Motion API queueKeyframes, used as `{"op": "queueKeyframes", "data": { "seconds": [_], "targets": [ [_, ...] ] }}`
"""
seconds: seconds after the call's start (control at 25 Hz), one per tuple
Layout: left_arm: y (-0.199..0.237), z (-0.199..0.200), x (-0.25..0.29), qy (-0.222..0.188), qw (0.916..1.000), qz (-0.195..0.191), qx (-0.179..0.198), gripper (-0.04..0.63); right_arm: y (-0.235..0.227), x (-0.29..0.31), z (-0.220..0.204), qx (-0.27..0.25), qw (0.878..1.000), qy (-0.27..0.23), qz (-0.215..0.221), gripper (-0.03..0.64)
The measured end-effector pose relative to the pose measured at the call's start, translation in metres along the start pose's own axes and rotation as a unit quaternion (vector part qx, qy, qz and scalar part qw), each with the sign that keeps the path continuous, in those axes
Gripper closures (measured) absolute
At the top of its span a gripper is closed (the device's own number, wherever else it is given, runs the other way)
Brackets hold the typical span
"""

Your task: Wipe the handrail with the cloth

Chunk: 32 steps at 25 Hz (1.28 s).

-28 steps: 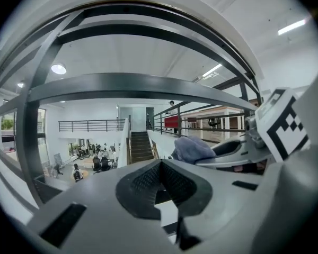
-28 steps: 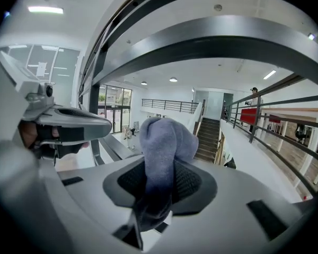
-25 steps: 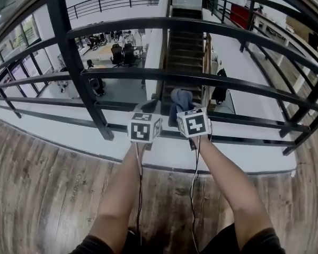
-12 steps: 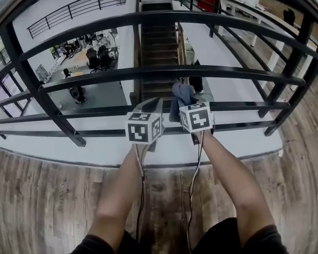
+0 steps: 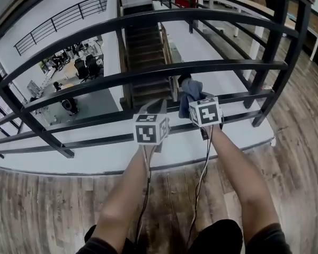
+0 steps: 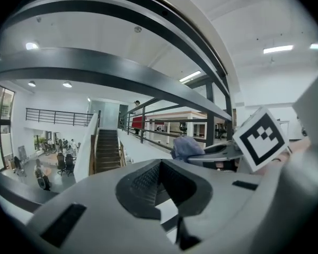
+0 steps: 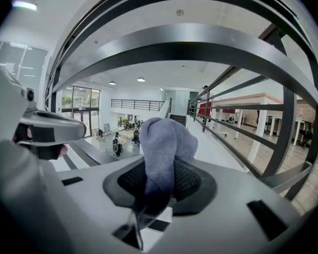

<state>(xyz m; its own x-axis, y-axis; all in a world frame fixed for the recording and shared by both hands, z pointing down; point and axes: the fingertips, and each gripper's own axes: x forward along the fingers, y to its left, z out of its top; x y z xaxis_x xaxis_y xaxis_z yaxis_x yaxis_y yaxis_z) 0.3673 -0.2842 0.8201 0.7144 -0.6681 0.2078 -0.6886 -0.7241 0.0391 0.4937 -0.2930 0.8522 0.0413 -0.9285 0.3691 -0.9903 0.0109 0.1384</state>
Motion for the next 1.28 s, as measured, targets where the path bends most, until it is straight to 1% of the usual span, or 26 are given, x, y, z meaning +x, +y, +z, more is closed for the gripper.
{"op": "queueKeyframes", "data": {
  "seconds": [0.16,0.24,0.4,0.6,0.72,0.88,0.96,1.12,1.28],
  "targets": [
    [-0.043,0.013,0.020,-0.008,0.9995,-0.023,0.018,0.597,-0.044,-0.008,-0.009,0.001,1.000,0.001,-0.012,0.502],
    [-0.060,0.018,0.031,-0.011,0.9993,-0.031,0.020,0.597,-0.069,-0.012,-0.016,0.003,1.000,0.004,-0.023,0.502],
    [-0.085,0.019,0.052,0.001,0.9990,-0.037,0.026,0.597,-0.113,-0.018,-0.024,0.003,0.999,0.001,-0.041,0.502],
    [-0.125,0.020,0.073,0.008,0.9981,-0.060,0.015,0.597,-0.174,-0.033,-0.038,0.006,0.998,0.002,-0.068,0.502],
    [-0.148,0.019,0.086,0.014,0.9973,-0.070,0.017,0.597,-0.208,-0.040,-0.046,0.011,0.996,0.003,-0.084,0.502],
    [-0.175,0.016,0.102,0.019,0.9966,-0.076,0.025,0.597,-0.246,-0.048,-0.053,-0.019,0.994,0.010,-0.103,0.502],
    [-0.186,0.014,0.108,0.022,0.9961,-0.080,0.029,0.597,-0.263,-0.053,-0.056,-0.030,0.993,0.006,-0.117,0.502],
    [-0.210,0.010,0.119,0.026,0.9949,-0.092,0.031,0.597,-0.298,-0.064,-0.063,-0.025,0.989,-0.006,-0.142,0.502],
    [-0.230,0.012,0.125,0.023,0.9947,-0.097,0.026,0.597,-0.324,-0.073,-0.071,-0.012,0.987,-0.005,-0.158,0.502]
  ]
}}
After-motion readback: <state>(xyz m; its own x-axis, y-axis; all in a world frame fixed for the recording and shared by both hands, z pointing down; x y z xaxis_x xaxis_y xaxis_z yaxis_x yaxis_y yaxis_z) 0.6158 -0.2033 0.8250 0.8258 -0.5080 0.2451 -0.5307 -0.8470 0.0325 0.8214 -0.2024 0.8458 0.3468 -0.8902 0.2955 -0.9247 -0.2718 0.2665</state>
